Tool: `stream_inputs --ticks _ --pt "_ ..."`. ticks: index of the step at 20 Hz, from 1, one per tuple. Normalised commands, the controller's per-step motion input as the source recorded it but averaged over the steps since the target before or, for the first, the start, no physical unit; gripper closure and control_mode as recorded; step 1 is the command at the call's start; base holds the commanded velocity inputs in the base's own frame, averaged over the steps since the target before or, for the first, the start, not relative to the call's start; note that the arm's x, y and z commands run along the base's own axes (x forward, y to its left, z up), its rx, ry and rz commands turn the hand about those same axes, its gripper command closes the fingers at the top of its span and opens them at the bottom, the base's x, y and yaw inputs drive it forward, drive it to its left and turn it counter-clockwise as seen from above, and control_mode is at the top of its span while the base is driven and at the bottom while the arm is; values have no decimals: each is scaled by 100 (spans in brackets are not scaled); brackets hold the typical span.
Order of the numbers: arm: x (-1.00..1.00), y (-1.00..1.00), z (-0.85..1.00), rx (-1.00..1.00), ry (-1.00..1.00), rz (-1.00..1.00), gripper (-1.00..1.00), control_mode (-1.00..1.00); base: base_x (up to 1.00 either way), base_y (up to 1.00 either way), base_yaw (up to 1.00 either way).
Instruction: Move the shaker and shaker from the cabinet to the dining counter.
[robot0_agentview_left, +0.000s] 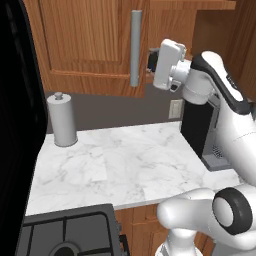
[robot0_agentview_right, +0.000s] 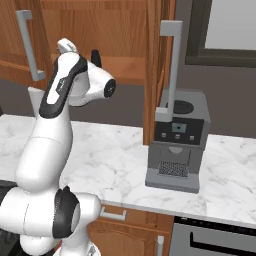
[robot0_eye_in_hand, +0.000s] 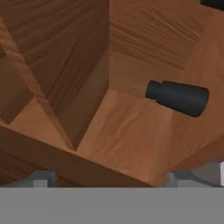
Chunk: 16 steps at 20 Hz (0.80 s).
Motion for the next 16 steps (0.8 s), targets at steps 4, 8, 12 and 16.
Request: stream_inputs --ticks 4,8,12,16 --pt "-5 69 0 0 4 28 -100 -100 0 0 0" --pt "-43 68 0 0 1 36 -100 -100 0 0 0" --pt "-97 69 0 -3 0 43 -100 -100 0 0 0" --pt "-100 74 -8 -7 0 41 -100 -100 0 0 0"
